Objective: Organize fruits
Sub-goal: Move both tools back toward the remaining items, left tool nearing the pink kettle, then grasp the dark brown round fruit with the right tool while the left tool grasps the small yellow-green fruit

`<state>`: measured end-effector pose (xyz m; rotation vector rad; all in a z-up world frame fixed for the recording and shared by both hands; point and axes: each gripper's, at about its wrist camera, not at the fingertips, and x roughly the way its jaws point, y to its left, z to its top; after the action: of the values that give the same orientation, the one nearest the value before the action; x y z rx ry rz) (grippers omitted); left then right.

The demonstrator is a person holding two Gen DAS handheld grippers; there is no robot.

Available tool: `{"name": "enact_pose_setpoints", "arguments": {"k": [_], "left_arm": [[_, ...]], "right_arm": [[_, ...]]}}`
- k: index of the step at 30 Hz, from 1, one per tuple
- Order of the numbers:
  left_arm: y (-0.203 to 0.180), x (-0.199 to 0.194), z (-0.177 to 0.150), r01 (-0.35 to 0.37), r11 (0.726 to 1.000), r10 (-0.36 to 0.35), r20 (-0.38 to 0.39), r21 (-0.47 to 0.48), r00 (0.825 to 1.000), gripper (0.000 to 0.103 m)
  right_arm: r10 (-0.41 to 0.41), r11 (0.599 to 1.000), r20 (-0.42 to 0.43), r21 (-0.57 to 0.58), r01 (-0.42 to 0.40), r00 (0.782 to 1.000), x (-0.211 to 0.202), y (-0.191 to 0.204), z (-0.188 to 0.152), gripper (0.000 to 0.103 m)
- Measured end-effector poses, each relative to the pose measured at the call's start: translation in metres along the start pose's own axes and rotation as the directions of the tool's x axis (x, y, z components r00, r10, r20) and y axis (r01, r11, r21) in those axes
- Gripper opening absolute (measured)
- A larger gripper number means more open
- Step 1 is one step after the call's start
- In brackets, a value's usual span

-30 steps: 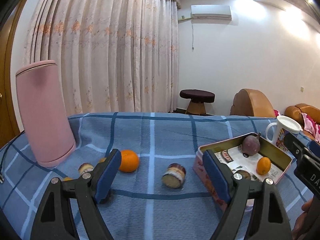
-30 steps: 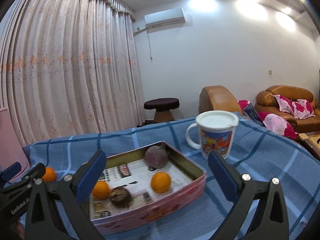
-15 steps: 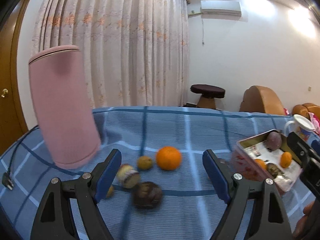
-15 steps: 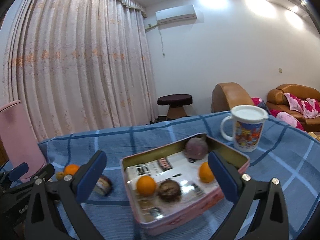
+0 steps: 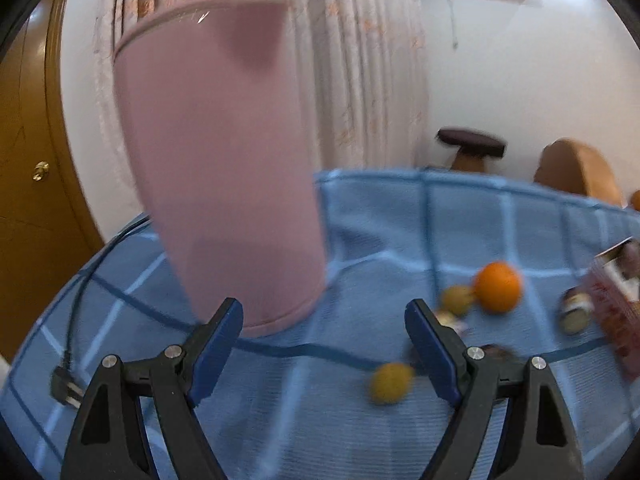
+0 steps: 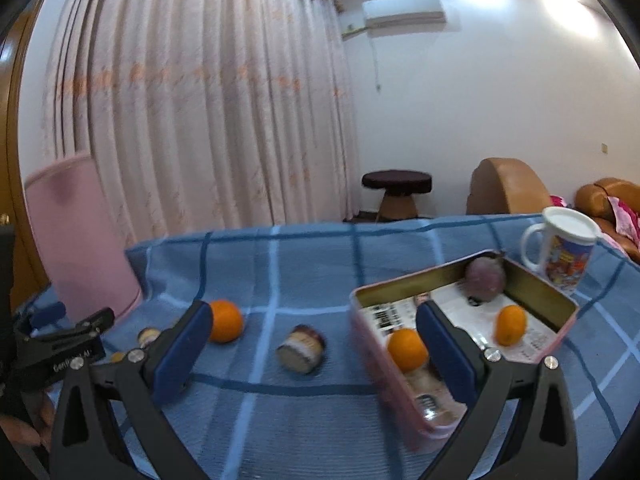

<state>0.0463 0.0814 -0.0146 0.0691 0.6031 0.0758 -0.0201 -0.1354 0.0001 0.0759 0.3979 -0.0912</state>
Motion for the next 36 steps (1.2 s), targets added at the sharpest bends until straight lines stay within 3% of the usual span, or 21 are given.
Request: {"name": "enact_pose_setpoints", "arguments": {"k": [4,7,12,14,20,23,27,30,33,36], "left_arm": [[0.019,0.015,-0.001,-0.038,0.999,0.037,-0.083,0.0,0.996,0.084],[0.024,0.021,-0.001,-0.072,0.997,0.074,-0.116,0.028,0.99,0.084],[0.03,0.021,0.001,-0.081,0.995,0.087,-0.115,0.056,0.99,0.084],[0.029,0.021,0.002,-0.075,0.995,0.083,-0.118,0.07,0.99,0.084],[0.023,0.02,0.008,-0.037,0.993,0.05,-0.115,0.11,0.992,0.084],[0.02,0.02,0.006,-0.021,0.992,0.037,-0.125,0.125,0.992,0.084],[0.018,0.018,0.005,0.029,0.988,-0.01,-0.128,0.149,0.992,0.084],[0.012,0.013,0.005,0.095,0.984,-0.076,-0.126,0.151,0.989,0.084],[0.003,0.01,0.003,0.2,0.968,-0.18,-0.14,0.151,0.974,0.084],[-0.006,0.011,0.0,0.262,0.953,-0.236,-0.167,0.153,0.957,0.084]], "right_arm": [[0.077,0.995,-0.082,-0.058,-0.082,0.994,0.016,0.024,-0.003,0.102],[0.15,0.982,-0.165,-0.094,-0.167,0.975,0.03,0.046,-0.007,0.095],[0.215,0.956,-0.356,-0.113,-0.27,0.91,0.065,0.081,-0.019,0.068],[0.234,0.948,-0.403,-0.106,-0.299,0.885,0.074,0.089,-0.024,0.063],[0.247,0.925,-0.484,-0.139,-0.353,0.839,0.087,0.108,-0.034,0.055],[0.239,0.932,-0.478,-0.131,-0.338,0.845,0.088,0.105,-0.034,0.044],[0.256,0.937,-0.464,-0.096,-0.336,0.848,0.081,0.097,-0.034,0.043],[0.27,0.948,-0.372,-0.062,-0.313,0.888,0.06,0.082,-0.027,0.043],[0.25,0.964,-0.249,-0.025,-0.264,0.936,0.033,0.062,-0.025,0.043],[0.231,0.973,-0.214,0.027,-0.231,0.949,0.022,0.044,-0.027,0.043]]}}
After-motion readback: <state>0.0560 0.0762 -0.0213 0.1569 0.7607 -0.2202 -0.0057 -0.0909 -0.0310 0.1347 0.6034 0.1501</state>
